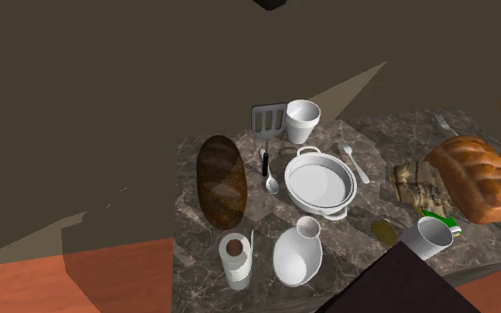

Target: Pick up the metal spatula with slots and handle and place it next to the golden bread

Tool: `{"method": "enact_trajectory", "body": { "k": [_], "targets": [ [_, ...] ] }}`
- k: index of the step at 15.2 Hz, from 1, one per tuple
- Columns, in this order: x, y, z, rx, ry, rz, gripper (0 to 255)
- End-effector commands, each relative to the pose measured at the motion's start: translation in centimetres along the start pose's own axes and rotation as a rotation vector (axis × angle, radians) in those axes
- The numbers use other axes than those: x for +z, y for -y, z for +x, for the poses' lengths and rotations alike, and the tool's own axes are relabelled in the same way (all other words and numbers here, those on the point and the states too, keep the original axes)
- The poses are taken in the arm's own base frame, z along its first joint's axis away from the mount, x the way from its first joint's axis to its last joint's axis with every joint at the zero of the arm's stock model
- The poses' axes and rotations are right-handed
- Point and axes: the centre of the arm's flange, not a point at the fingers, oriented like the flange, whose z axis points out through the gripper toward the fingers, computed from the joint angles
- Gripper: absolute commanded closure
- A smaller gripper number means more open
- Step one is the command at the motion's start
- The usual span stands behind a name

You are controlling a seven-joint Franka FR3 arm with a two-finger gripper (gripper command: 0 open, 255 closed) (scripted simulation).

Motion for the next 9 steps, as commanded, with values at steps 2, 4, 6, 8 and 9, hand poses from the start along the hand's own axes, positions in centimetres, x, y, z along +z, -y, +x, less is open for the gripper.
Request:
{"method": "enact_trajectory", "body": {
  "k": [2,4,6,8,9],
  "targets": [
    [1.3,0.1,0.1,0.017,-0.009,-0.004,0],
    [3.9,0.2,0.4,0.051,-0.027,-0.012,0],
    [6.4,0.4,0.8,0.085,-0.044,-0.020,0],
    [9.0,0.4,1.2,0.119,-0.062,-0.029,0],
    [10.3,0.5,1.4,0.136,-0.071,-0.033,0]
  ]
}}
